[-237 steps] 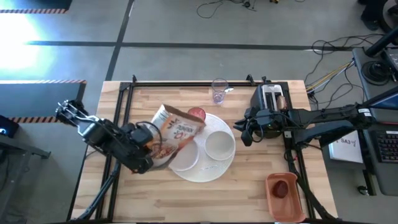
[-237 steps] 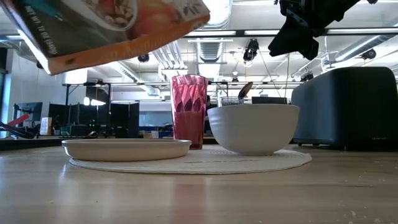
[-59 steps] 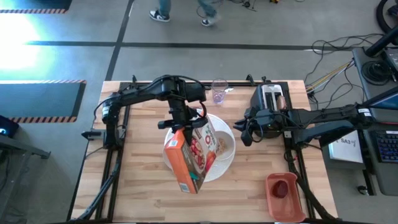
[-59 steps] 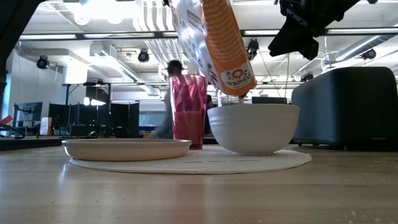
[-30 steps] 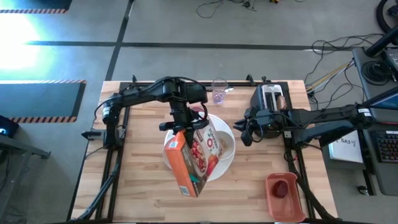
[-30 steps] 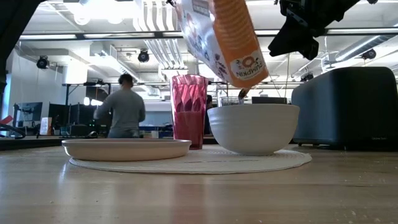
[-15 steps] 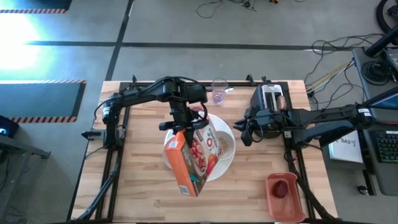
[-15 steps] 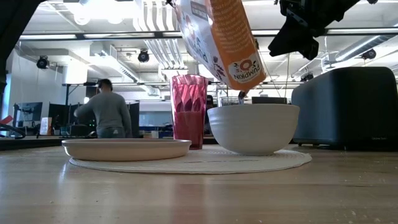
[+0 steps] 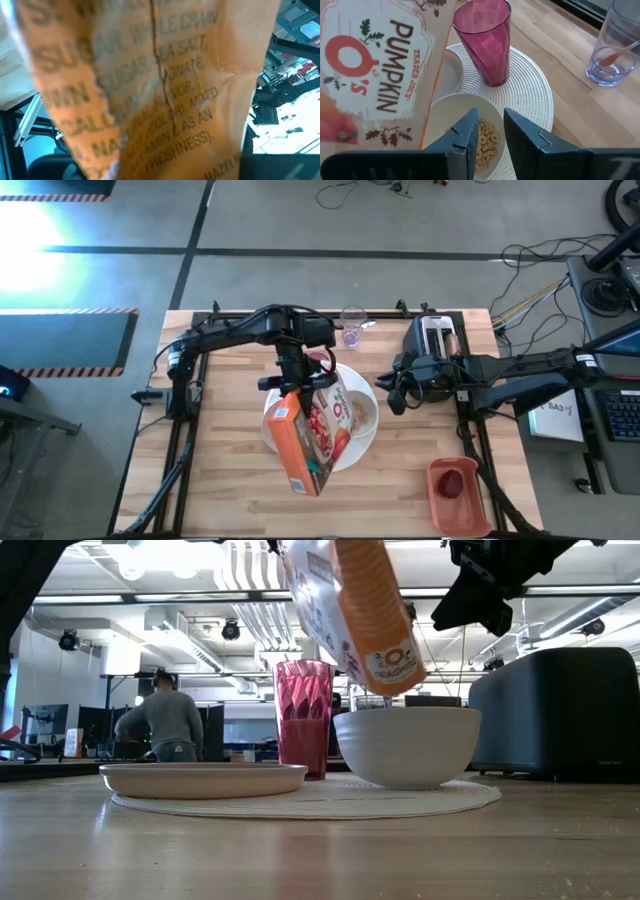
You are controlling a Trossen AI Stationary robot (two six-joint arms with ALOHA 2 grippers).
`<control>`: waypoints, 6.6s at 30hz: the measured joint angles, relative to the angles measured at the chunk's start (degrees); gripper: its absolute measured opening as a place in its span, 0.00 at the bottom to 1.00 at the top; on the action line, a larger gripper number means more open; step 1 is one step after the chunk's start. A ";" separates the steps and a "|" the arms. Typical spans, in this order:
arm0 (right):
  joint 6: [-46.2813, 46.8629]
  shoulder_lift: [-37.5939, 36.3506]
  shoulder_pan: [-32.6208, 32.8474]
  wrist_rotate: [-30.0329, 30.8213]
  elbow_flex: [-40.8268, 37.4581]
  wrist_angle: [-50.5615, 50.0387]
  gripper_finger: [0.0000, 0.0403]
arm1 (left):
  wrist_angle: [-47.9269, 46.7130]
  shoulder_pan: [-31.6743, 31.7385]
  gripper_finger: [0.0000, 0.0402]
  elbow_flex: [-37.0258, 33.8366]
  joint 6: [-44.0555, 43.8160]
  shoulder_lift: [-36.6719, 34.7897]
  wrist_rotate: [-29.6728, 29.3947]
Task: Arrange a breakfast setting
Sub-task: Pour the cereal from the cereal box into the white bowl
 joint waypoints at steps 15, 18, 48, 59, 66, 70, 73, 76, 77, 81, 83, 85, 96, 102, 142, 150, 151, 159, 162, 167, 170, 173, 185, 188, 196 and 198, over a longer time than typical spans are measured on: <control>-0.02 0.00 0.02 0.01 0.00 0.00 0.20 | 0.10 -0.34 0.07 0.07 0.42 0.28 1.07; 0.00 0.00 0.02 0.02 0.00 0.00 0.20 | 0.01 -0.08 0.07 0.07 0.40 0.28 0.59; 0.00 0.00 0.02 0.02 0.00 0.00 0.20 | -1.33 -3.70 0.07 1.36 3.53 -2.00 -6.83; 0.00 0.00 0.02 0.00 0.00 0.00 0.20 | -1.37 -9.91 0.07 1.36 5.20 -4.90 -17.32; 0.00 -0.01 0.01 0.01 0.00 0.00 0.20 | -1.37 -15.32 0.07 1.36 6.32 -6.63 -25.63; 0.00 0.00 0.02 0.00 0.00 0.00 0.20 | -1.37 -19.01 0.07 1.34 8.28 -7.64 -32.83; 0.00 0.00 0.00 0.00 0.00 0.00 0.20 | -1.37 -22.02 0.07 1.32 9.55 -8.35 -39.31; 0.00 0.00 0.02 0.02 0.00 0.00 0.20 | -1.38 -25.49 0.07 1.29 10.49 -9.18 -47.44; 0.00 -0.02 0.02 0.02 0.00 -0.01 0.20 | -1.36 -26.68 0.07 1.25 10.52 -9.54 -50.56; 0.00 0.00 0.01 0.00 0.00 -0.02 0.20 | -1.34 -31.84 0.07 0.51 8.80 -11.26 -63.64; 0.00 -0.01 0.01 0.01 0.00 0.00 0.20 | -1.33 -34.06 0.07 -0.79 6.95 -12.59 -68.41; 0.00 0.00 0.00 0.02 0.00 -0.01 0.20 | -1.22 -36.05 0.07 -3.41 4.56 -14.28 -71.20; 0.00 0.00 0.01 0.02 0.00 0.00 0.20 | -1.40 -44.38 0.07 -28.64 -17.65 -28.41 -79.62; 0.00 0.00 0.02 0.02 0.00 0.00 0.20 | -1.34 -48.49 0.09 -36.37 -25.43 -33.41 -87.15; -0.01 0.00 0.01 0.02 0.00 0.00 0.20 | -1.48 -34.27 0.09 -89.17 -64.45 -37.69 -113.80; 0.00 0.00 0.00 0.02 0.00 0.00 0.20 | -1.40 -26.01 0.09 -91.62 -67.44 -31.09 -114.54; 0.00 0.00 0.02 0.02 0.00 0.00 0.20 | -1.34 -24.85 0.09 -91.70 -67.70 -30.14 -114.70; 0.00 0.00 0.02 0.01 0.00 -0.02 0.20 | 5.80 -16.51 0.09 -92.02 -69.05 -22.83 -119.47; 0.00 -0.01 0.01 0.00 0.00 0.00 0.20 | 10.40 -14.06 0.09 -92.68 -69.85 -20.24 -121.30; 0.00 0.00 0.01 0.00 0.00 0.00 0.20 | 14.87 -10.78 0.09 -94.08 -69.49 -16.91 -123.98; 0.00 -0.02 0.00 0.02 0.00 -0.02 0.20 | 15.02 -9.53 0.09 -94.50 -68.69 -15.65 -124.61; 0.00 -0.01 0.01 0.01 0.00 0.00 0.20 | 15.14 -8.36 0.11 -94.98 -68.34 -15.58 -125.09; 0.00 -0.02 0.01 0.01 0.00 0.00 0.20 | 14.94 -5.90 0.29 -97.63 -66.60 -18.77 -124.53; 0.00 0.00 0.02 0.02 0.00 0.00 0.20 | 14.62 -6.05 0.33 -97.27 -65.53 -20.19 -123.29; 0.00 0.00 0.01 0.02 0.00 -0.02 0.20 | 15.30 -8.73 0.42 -95.05 -56.42 -24.93 -116.43; -0.01 -0.01 0.01 0.02 0.00 0.00 0.20 | 15.70 -8.72 0.43 -94.75 -54.12 -26.29 -115.34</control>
